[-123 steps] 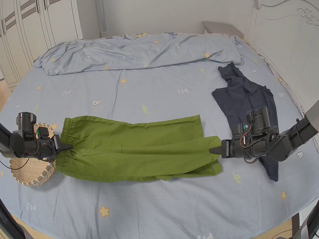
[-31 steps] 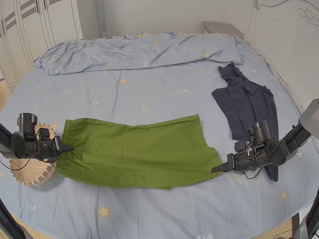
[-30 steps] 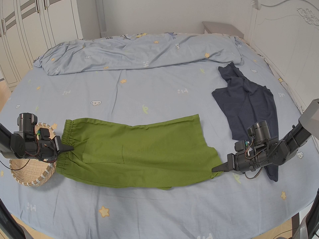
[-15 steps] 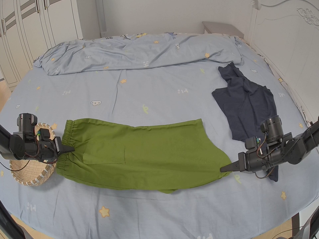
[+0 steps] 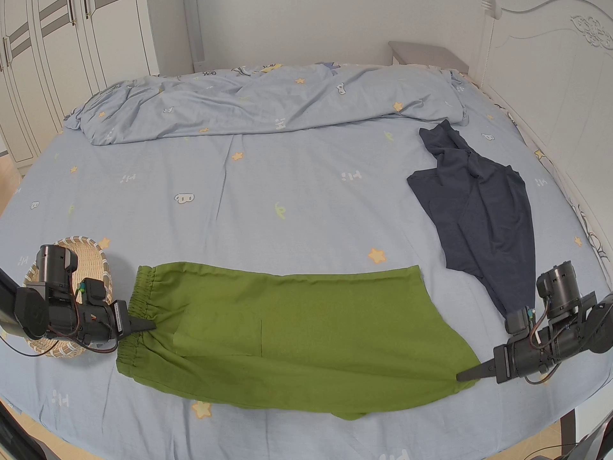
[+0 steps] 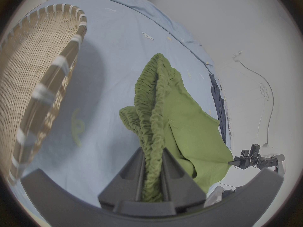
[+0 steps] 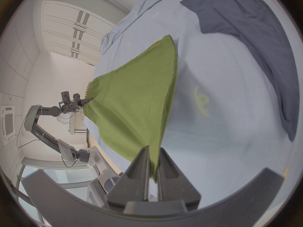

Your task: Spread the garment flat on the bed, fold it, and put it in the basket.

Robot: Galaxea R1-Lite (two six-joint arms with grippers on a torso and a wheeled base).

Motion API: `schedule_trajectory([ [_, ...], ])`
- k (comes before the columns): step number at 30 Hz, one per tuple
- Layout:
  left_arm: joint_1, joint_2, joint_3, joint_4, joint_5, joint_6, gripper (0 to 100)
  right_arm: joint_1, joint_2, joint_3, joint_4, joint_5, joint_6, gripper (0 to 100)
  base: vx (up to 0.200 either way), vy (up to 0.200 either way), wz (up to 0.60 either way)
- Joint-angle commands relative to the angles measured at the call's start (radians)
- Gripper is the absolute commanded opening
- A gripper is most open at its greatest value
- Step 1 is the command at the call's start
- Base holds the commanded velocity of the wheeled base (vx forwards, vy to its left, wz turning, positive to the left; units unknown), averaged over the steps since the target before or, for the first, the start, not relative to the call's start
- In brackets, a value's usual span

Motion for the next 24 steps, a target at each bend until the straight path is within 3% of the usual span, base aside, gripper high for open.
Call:
schedule_trajectory([
  [1,-0.002,-0.056,0.073,0.0,0.002,0.003,0,0.0,-0.045,0.078,-0.01,-0.001,-0.008,0,0.0,0.0,0.0],
  [11,0.003,-0.073,0.106,-0.019,0.002,0.007,0,0.002,-0.002,0.108,-0.076,0.005,-0.004,0,0.0,0.0,0.0],
  [12,0.003,-0.073,0.106,-0.019,0.004,0.007,0,0.002,0.001,0.108,-0.076,0.004,-0.004,100,0.0,0.0,0.0],
  [24,0.0,-0.162,0.102,-0.026,0.005,0.035,0,0.011,-0.016,0.055,-0.102,-0.006,0.003,100,0.0,0.0,0.0],
])
